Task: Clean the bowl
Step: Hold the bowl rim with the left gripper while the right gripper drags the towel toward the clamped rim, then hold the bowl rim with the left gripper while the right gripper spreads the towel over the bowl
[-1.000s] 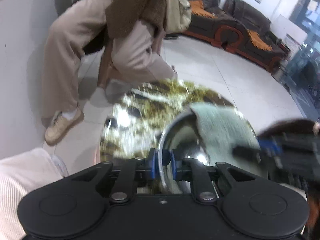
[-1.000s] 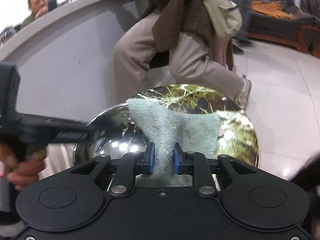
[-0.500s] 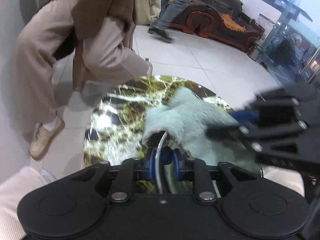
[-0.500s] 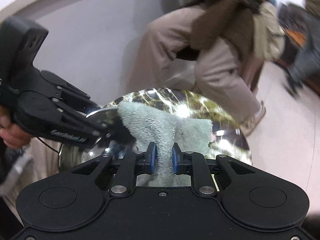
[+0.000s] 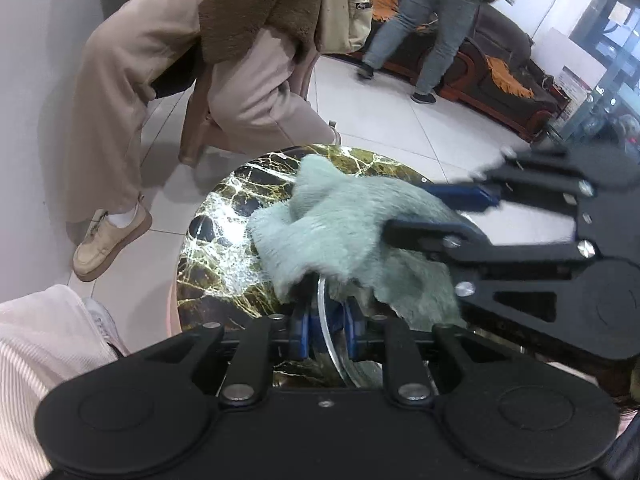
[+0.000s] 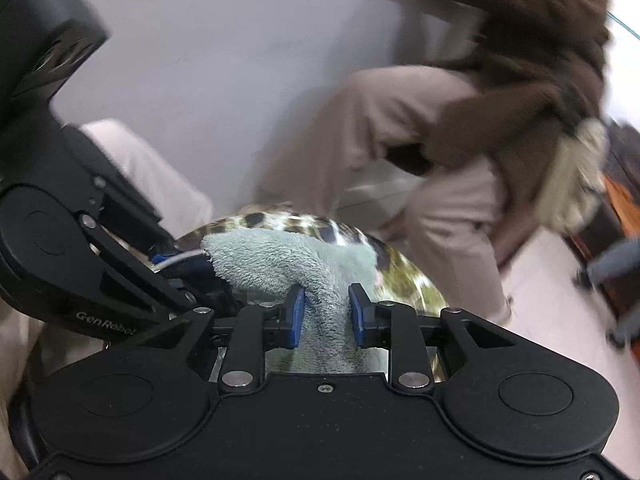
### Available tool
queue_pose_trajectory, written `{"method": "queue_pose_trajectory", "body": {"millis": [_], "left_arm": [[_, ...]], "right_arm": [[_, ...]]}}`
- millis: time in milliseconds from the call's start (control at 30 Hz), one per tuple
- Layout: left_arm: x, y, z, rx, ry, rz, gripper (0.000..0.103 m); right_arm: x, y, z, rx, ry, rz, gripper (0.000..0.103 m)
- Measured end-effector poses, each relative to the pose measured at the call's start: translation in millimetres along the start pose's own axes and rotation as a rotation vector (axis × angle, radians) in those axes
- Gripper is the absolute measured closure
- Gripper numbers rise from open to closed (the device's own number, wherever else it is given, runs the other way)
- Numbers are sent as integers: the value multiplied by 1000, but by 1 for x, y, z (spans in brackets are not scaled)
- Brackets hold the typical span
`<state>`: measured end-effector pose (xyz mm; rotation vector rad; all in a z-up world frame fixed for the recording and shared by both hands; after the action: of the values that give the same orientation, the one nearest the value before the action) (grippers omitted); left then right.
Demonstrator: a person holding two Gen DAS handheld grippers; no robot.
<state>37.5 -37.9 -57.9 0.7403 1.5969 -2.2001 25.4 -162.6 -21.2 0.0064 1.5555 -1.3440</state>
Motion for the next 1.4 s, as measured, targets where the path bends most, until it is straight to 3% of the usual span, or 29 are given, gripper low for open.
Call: {"method": "queue_pose_trajectory", "body": {"millis": [167,367,567,833,1000,1133,1233,1400], "left_arm": [[-2,1,-4,19,-31,-2,87],[-6,2,-1,24,48,-14,87],[-4,3,3,11,75,-12,86],[-3,3,2,12,64,-8,86],[-3,2,2,10,89,-17,84],[-2,2,7,-2,107,-12,85],[-1,1,6,-5,89,-4,84],[-1,2,2,14,68,-5,84]], "right_arm": [[26,-17,13,62,224,-61,84],[17,-24,4,97,122,-79,84],[-9,1,2,35,13,-64,83],[29,-15,14,64,209,-154,84],[18,-19,-1,121,106,-140,83],[-6,-8,0,109,66,-101,84],[-1,0,4,107,86,-122,83],[27,-18,10,90,227,-184,84]]}}
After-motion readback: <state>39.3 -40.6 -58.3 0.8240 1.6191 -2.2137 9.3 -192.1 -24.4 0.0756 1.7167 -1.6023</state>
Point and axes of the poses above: each gripper's, at about its wrist camera, not at the fingertips, and y roughly the way its jaws point, z to its right, x to its underside, the point moved 1 cm from there along y, roughly the way its jaws point, and after that the axes turned 5 degrees about y, right-handed, at the moved point
